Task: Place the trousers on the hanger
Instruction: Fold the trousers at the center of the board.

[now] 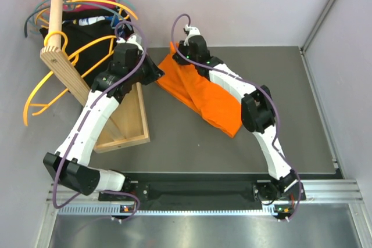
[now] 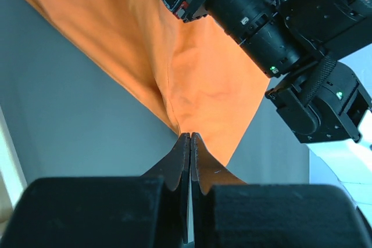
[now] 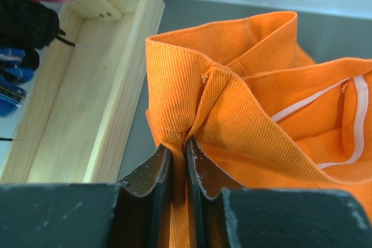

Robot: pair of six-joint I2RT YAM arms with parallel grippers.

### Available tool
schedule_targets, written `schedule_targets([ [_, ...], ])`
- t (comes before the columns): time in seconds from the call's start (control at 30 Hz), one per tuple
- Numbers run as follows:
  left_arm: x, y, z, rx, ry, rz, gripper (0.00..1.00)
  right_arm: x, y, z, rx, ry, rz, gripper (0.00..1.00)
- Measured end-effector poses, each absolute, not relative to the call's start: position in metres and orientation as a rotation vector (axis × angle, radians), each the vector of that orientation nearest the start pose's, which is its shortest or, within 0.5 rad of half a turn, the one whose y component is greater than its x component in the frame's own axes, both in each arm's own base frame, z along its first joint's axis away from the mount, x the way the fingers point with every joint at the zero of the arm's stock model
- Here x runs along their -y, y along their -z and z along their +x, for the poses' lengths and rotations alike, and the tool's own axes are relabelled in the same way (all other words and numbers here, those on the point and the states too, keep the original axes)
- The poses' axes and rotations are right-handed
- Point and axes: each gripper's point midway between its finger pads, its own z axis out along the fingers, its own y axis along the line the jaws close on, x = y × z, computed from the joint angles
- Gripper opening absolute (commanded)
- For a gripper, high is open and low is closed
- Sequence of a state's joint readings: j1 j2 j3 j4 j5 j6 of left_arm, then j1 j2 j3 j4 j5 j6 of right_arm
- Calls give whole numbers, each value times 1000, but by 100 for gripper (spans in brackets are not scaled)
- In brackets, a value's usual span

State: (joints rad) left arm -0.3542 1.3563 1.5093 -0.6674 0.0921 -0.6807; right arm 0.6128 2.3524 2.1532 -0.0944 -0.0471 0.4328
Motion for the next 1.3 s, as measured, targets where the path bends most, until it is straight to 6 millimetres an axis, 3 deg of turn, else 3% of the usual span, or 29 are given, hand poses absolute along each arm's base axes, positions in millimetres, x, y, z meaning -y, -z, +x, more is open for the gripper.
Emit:
schedule_targets([
  [0.37, 166, -304, 357, -2178, 712, -325, 0, -439, -169, 544, -1952, -831, -240, 0],
  [0.7, 165, -296, 355, -2199, 714, -332, 0, -470, -129, 526, -2021, -904, -249, 3],
  [0.73, 164, -296, 356, -2198, 713, -334, 0, -472, -127, 524, -2025, -908, -247, 6],
  [0.77, 164, -296, 356, -2197, 713, -335, 0, -474, -126, 522, -2028, -913, -247, 19],
  [0.83, 163, -296, 356, -2196, 711, -338, 0, -477, -125, 520, -2033, -926, -242, 35],
  [1.0, 162, -296, 357, -2196, 712, -340, 0, -487, -132, 517, -2031, -1033, -216, 47],
  [1.13, 164, -297, 358, -2188, 722, -338, 0, -474, -129, 511, -2075, -1102, -182, 62],
  [1.23, 168, -296, 363, -2183, 742, -329, 0, -446, -127, 504, -2145, -1100, -158, 63],
  [1.3, 173, -291, 367, -2193, 746, -321, 0, -416, -137, 506, -2173, -1080, -116, 62],
])
